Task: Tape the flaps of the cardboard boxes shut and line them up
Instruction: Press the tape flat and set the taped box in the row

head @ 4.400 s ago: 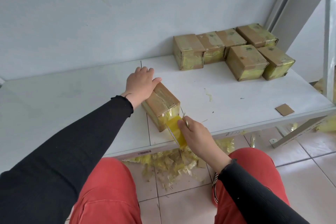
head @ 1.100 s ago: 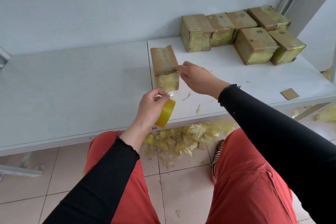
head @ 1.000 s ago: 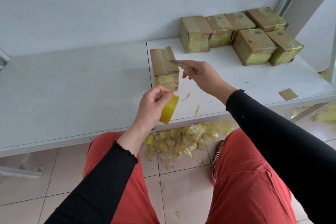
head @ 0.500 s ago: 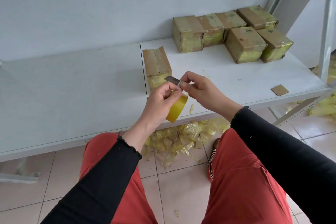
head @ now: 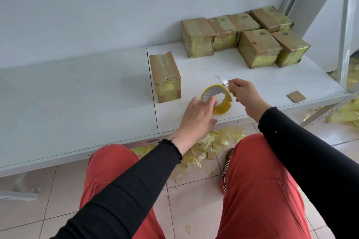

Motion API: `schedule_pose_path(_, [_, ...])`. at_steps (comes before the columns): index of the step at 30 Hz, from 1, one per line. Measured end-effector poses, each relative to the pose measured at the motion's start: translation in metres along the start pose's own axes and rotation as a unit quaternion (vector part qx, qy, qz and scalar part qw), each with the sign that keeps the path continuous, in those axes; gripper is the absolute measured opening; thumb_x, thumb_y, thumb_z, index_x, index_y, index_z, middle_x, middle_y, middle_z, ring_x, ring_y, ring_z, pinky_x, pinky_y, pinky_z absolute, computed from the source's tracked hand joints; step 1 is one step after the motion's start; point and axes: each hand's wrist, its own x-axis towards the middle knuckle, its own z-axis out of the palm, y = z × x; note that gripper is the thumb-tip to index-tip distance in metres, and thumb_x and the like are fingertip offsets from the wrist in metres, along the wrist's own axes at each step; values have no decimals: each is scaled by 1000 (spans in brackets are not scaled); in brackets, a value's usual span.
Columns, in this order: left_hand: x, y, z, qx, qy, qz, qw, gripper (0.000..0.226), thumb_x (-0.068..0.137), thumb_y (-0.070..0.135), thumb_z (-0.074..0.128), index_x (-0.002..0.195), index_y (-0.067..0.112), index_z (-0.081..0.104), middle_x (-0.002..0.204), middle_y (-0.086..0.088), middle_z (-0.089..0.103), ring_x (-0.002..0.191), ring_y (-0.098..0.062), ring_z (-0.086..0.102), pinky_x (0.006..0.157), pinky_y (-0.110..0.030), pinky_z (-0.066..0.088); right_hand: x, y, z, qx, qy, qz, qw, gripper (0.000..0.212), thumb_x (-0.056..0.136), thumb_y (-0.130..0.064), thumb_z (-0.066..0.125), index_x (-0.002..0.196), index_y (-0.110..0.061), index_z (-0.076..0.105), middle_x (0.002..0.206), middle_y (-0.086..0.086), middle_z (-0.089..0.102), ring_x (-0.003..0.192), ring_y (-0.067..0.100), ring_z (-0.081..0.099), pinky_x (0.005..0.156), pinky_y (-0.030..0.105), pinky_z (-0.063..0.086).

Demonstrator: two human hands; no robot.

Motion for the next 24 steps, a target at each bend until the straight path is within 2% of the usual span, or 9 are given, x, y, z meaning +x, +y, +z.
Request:
schedule_pose_path(3, [-5,-3,6,-43,-72,26,996,68,99,27,67,157,14,35,167,-7,31,156,-22,22,127,-32,6,16,16,-20,-73,24,30,997,16,103,-13,52,113,-13,64,91,1,61,73,9,55,61,21,41])
schedule_pose_path(6, [-11,-10,-7,-70,-61,49,994,63,103,29,61,160,22,35,172,1,16,159,-13,7,124,-21,-7,24,24,-30,-174,14,28,984,6,100,-14,56,101,-14,62,100,10,66,83,25,58,64,30,44])
schedule_pose_path(9, [-17,-28,-36,-89,36,37,995,41,102,20,61,144,22,58,163,2,39,154,-13,24,124,-23,8,24,15,-33,-302,19,12,953,23,96,-9,53,109,-20,68,122,8,68,104,29,60,83,37,49])
schedule_pose_path(11, [-19,-48,-58,-82,133,11,988,29,100,15,63,128,19,69,150,1,54,145,-15,39,120,-19,17,20,3,-27,-369,92,-52,923,45,92,-3,45,129,-20,63,135,10,61,124,34,52,101,45,38])
schedule_pose_path(13, [-17,-70,-80,-90,221,-39,970,24,98,14,64,120,19,72,138,4,61,134,-13,47,114,-14,24,14,-17,-6,-360,151,-155,908,47,93,-3,45,135,-17,60,136,12,58,127,35,48,103,46,34])
schedule_pose_path(16, [-6,-101,-104,-135,286,-132,940,25,96,12,61,117,23,69,125,13,61,124,-6,50,109,-23,37,3,-48,43,-273,94,-274,918,33,98,-9,53,129,-15,65,129,8,62,119,30,54,99,43,42])
schedule_pose_path(19, [7,-124,-117,-142,211,-176,951,35,94,13,62,127,25,66,133,9,60,132,-10,47,109,-23,34,-3,-65,90,-244,5,-319,916,31,99,-19,60,129,-14,64,129,6,63,118,28,54,98,41,44])
schedule_pose_path(22, [14,-135,-116,-111,91,-157,977,52,91,16,67,142,24,59,148,4,52,141,-15,40,114,-23,25,-1,-72,119,-258,-45,-332,906,38,98,-25,64,133,-12,62,132,6,62,121,28,52,98,37,43])
schedule_pose_path(24, [15,-139,-111,-88,65,-146,983,58,90,18,70,146,21,55,153,3,48,144,-16,37,117,-25,24,2,-71,128,-273,-63,-327,903,41,96,-25,65,135,-13,61,133,6,61,120,29,50,99,37,43])
